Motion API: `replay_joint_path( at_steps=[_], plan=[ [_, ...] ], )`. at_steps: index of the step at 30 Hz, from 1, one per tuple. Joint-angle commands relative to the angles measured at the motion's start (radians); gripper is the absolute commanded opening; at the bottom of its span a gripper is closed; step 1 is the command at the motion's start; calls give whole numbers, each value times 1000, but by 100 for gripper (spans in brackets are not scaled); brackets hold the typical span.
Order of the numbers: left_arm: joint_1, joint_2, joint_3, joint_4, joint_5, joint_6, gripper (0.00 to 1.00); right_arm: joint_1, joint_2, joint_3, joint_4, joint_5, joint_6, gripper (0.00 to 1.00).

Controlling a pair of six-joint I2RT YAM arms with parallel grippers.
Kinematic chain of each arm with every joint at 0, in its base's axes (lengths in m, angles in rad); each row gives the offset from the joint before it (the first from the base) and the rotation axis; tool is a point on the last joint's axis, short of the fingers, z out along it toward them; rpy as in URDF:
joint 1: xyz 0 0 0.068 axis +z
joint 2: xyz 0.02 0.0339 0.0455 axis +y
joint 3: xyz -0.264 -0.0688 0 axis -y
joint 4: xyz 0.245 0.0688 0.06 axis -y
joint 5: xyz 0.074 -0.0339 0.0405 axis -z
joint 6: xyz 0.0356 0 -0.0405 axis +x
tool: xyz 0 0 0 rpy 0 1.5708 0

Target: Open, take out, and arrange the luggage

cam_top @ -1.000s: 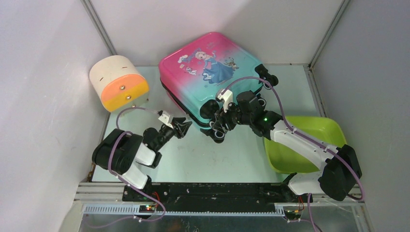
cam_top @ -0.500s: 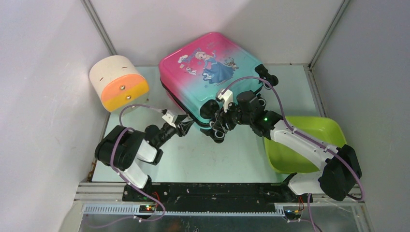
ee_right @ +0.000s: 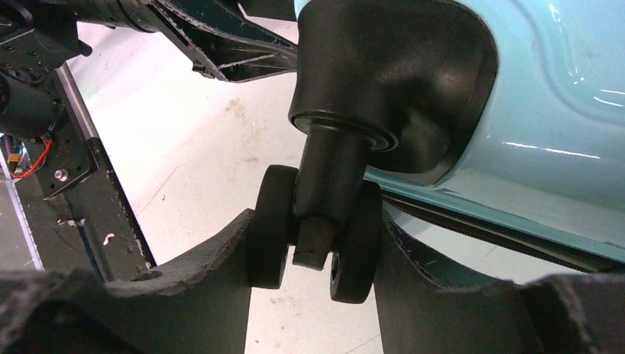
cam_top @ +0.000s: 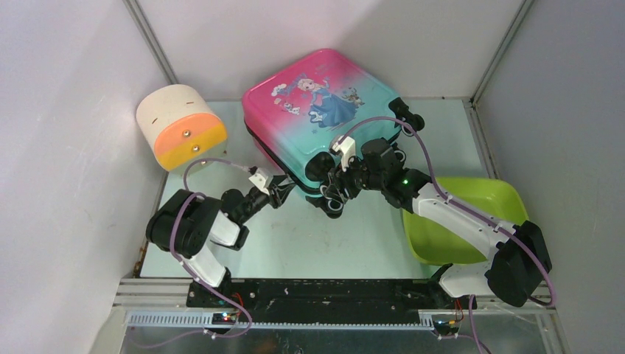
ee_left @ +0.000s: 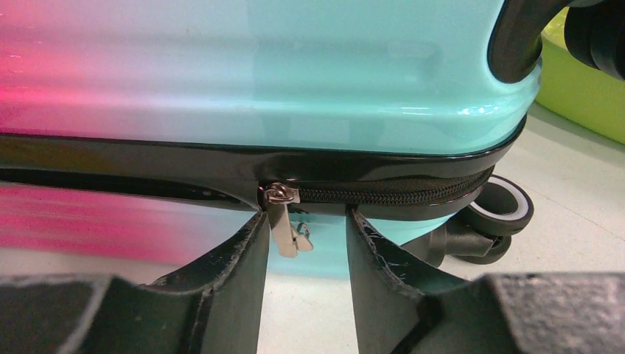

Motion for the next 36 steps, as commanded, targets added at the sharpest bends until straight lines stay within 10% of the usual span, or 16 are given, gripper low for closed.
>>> replay_joint_path(
  at_steps=[1, 22, 24, 28, 36],
  plan=[
    [-31, -37, 27, 92, 80, 15, 43, 3, 11, 5, 18, -70, -54, 0],
    [-67, -90, -21, 91, -5, -151, 0, 6, 33, 5, 39, -80, -35, 0],
    [-67, -97, -34, 90, -13, -170, 3, 7, 32, 5, 40, -81, -35, 0],
    [-67, -134, -64, 80, -63, -206, 44, 6, 30, 5, 37, -77, -36, 0],
    [-70, -245, -62, -42, -89, -202, 51, 3, 19, 4, 46, -80, -34, 0]
  ],
)
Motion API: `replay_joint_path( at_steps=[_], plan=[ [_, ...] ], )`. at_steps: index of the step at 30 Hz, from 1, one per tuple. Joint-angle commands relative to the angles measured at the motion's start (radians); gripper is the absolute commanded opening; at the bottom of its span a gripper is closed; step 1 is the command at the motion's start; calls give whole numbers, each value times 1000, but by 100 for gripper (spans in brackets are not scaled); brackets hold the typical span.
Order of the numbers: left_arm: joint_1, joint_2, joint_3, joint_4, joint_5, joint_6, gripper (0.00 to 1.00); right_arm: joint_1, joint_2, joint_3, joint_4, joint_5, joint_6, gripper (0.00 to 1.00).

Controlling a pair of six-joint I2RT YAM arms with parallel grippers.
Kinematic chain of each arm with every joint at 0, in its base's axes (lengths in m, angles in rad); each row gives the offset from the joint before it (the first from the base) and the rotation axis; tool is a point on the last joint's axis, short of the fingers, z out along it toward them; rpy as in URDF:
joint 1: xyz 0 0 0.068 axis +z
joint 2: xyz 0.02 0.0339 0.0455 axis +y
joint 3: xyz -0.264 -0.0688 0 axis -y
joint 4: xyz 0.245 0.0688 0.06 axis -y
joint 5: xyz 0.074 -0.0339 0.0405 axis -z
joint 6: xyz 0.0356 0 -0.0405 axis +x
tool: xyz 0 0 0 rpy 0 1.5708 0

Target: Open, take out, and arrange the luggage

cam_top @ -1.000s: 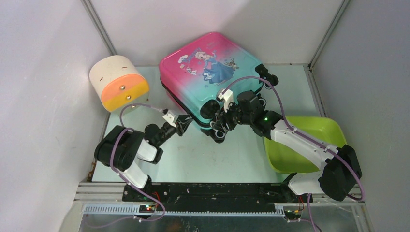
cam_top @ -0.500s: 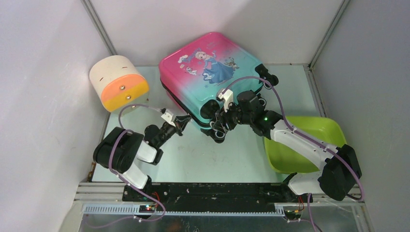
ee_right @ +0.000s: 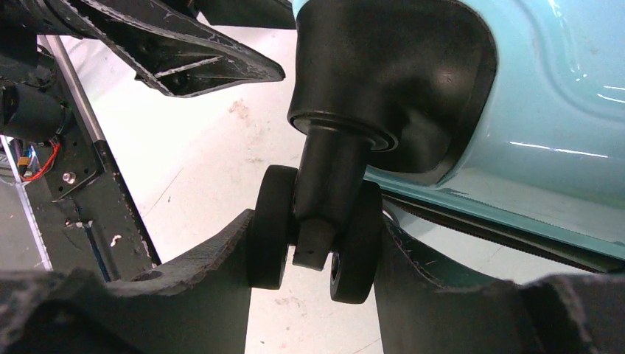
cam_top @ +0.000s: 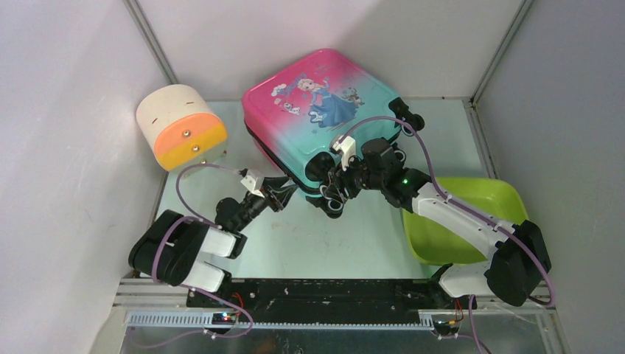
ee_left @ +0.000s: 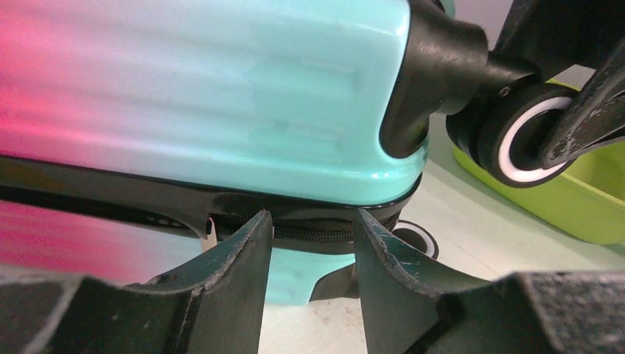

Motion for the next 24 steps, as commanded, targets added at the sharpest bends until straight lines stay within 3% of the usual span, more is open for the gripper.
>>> replay_joint_path(
  at_steps=[1, 10, 24],
  plan=[
    [-9, -58, 12, -53, -11, 16, 51, 8, 15, 5, 44, -71, -51, 0],
    [-9, -45, 37, -186, 75, 128, 51, 8, 11, 4, 37, -74, -51, 0],
    [-8, 28, 149, -325, 1, 306, 52, 8, 8, 4, 38, -71, -54, 0]
  ],
)
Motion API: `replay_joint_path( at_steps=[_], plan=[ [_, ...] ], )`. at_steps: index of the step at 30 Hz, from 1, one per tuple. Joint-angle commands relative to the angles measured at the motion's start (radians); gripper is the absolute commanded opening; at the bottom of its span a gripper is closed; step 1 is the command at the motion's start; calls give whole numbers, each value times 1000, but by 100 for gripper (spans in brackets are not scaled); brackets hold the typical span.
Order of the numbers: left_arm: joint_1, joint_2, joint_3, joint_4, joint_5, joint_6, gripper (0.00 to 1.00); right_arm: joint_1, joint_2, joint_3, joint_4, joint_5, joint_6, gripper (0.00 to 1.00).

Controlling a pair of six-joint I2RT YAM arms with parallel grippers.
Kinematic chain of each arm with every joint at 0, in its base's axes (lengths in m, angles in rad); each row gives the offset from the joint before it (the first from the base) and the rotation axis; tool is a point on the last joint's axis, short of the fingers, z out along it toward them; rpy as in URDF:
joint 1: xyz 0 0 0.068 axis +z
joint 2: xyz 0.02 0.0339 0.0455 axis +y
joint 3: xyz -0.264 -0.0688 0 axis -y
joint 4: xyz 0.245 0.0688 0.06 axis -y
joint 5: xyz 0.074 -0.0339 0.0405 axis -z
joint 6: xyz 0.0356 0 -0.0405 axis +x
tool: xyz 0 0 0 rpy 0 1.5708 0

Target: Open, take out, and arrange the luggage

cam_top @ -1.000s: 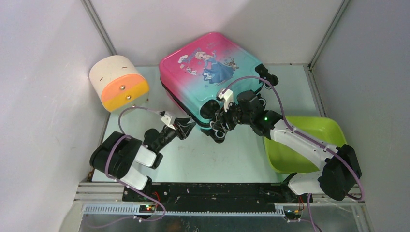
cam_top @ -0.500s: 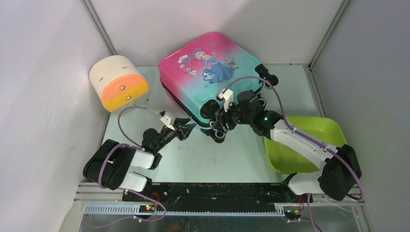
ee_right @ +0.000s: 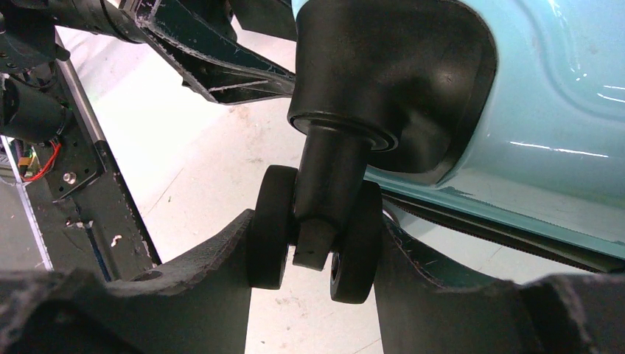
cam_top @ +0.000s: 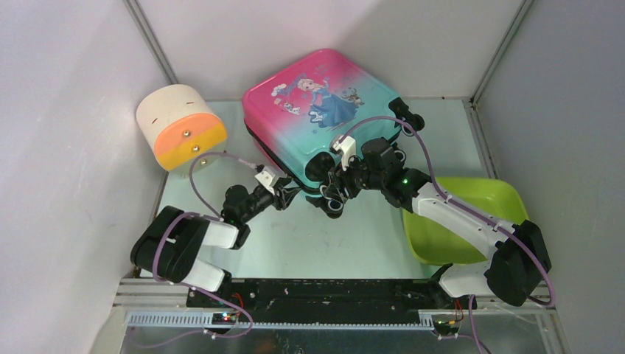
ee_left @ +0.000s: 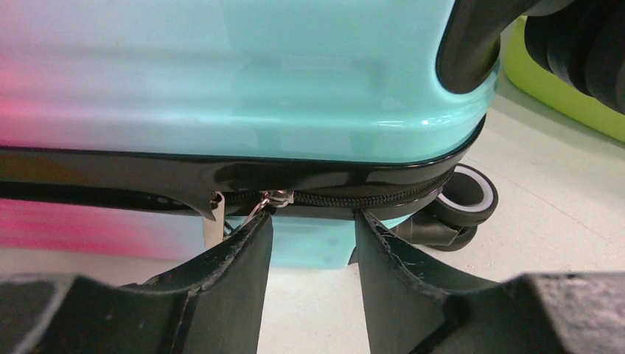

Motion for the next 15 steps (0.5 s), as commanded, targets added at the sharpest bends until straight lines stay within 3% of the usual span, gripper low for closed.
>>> replay_joint_path(
  at_steps=[1, 8, 15],
  plan=[
    [-5, 34, 56, -7, -17, 91, 51, 10, 9, 4, 37, -68, -57, 0],
    [-6, 49, 57, 0, -18, 95, 50, 9, 15, 5, 38, -65, -58, 0],
    [-5, -80, 7, -44, -64, 56, 49, 10, 17, 5, 41, -61, -57, 0]
  ],
)
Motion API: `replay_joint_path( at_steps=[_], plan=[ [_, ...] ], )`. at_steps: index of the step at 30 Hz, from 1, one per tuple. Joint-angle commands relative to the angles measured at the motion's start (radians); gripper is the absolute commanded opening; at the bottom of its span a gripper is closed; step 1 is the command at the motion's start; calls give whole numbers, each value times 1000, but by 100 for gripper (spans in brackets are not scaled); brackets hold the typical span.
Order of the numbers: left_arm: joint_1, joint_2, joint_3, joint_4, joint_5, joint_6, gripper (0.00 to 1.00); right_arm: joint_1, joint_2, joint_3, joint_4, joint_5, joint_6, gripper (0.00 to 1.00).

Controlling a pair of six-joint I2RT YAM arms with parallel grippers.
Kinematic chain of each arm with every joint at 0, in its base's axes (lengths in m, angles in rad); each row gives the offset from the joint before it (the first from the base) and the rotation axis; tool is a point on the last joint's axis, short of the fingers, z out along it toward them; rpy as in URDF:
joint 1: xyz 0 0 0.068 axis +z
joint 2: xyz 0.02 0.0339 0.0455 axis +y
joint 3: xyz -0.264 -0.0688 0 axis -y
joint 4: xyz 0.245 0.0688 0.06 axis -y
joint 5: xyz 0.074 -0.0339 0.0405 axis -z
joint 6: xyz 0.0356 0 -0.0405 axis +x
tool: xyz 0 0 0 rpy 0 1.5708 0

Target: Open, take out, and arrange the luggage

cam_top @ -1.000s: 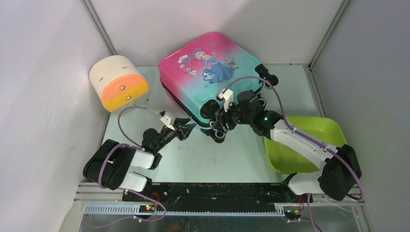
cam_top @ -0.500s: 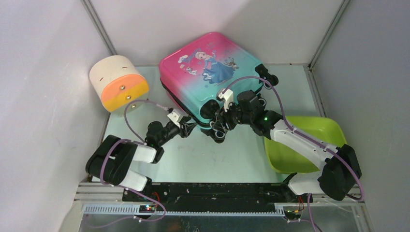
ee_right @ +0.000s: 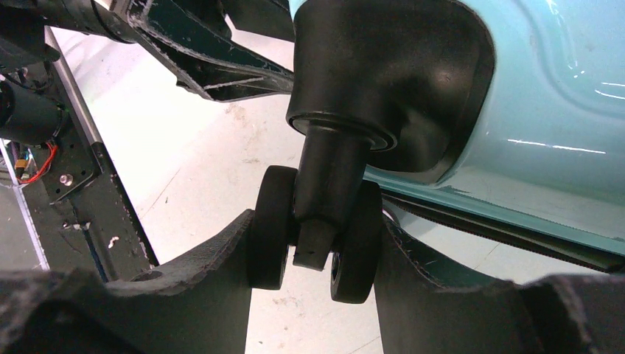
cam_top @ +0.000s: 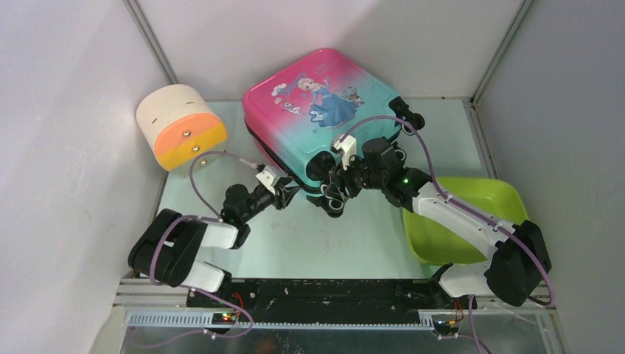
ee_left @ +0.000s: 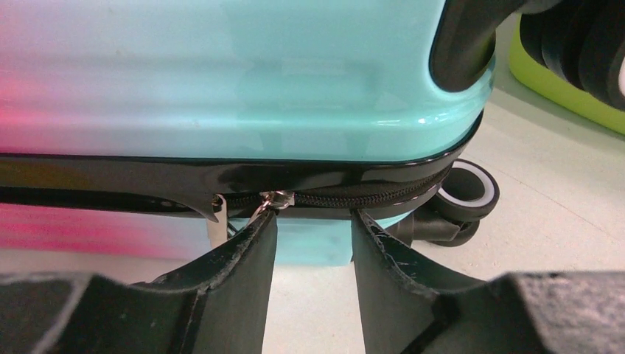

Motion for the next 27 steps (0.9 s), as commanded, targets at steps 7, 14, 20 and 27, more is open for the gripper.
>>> replay_joint_path(
  at_steps=[7, 14, 20, 27],
  plan=[
    [-7, -124, -37, -31, -114, 3, 50, 18, 19, 5, 50, -67, -50, 0],
    [-7, -57, -8, -8, -130, 6, 51, 17, 8, 5, 45, -70, -64, 0],
    [-7, -15, 12, -4, -81, 15, 50, 12, 3, 4, 40, -71, -71, 0],
    [-7, 10, 48, 10, -58, 26, 48, 11, 7, 5, 49, -76, -66, 0]
  ],
)
